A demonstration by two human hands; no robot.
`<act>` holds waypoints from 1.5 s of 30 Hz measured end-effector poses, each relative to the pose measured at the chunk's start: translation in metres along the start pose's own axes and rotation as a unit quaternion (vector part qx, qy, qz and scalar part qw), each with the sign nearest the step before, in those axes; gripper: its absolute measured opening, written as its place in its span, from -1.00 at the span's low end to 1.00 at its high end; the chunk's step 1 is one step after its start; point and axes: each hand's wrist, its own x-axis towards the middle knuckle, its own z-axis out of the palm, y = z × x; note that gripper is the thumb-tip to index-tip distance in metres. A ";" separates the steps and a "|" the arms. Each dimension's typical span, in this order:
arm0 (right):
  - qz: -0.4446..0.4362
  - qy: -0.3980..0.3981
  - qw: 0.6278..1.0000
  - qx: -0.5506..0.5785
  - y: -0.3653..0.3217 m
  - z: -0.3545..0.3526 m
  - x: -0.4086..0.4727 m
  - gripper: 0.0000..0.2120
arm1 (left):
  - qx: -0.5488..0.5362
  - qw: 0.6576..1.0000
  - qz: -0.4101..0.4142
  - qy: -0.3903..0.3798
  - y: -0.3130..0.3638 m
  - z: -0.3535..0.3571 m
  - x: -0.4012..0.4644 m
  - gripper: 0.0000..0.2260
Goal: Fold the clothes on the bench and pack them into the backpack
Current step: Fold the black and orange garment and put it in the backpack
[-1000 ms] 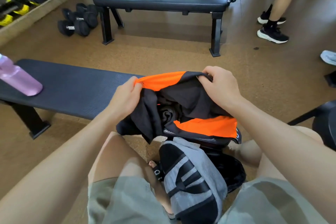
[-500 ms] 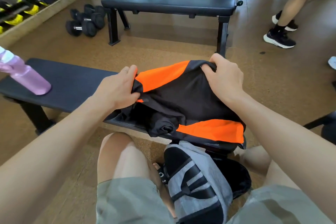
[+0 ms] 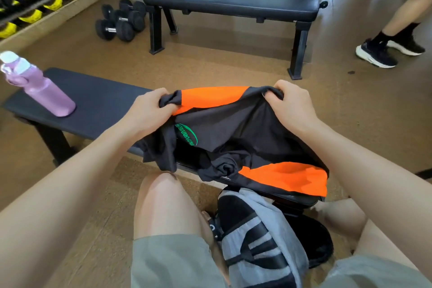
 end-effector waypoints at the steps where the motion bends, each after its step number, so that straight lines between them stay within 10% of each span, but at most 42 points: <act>1: -0.001 -0.016 1.000 -0.001 0.001 0.002 0.002 -0.81 | -0.008 1.000 0.010 -0.028 -0.002 0.000 -0.002 -0.77; 5: -0.012 -0.085 0.996 -0.007 0.000 0.007 0.010 -0.86 | 0.158 0.977 0.103 -0.100 -0.021 0.005 0.001 -0.62; 8: -0.014 -0.092 0.995 -0.046 -0.007 0.007 0.019 -0.88 | 0.229 0.968 0.096 -0.018 -0.031 0.007 0.016 -0.78; 21: -0.265 0.299 0.916 -0.031 -0.072 -0.043 0.027 -0.86 | 0.177 0.884 0.133 0.411 0.007 -0.077 0.091 -0.78; 27: -0.312 -0.017 0.945 -0.100 -0.014 0.039 -0.061 -0.81 | 0.382 0.895 0.207 0.103 -0.089 -0.013 0.043 -0.66; 31: -0.226 -0.294 0.893 -0.256 0.023 0.086 -0.086 -0.89 | 0.426 0.892 0.112 -0.097 -0.147 0.043 0.003 -0.70; 45: -0.104 -0.345 0.923 -0.133 0.046 0.084 -0.089 -0.60 | 0.278 0.900 -0.175 -0.286 -0.126 0.067 -0.015 -0.07</act>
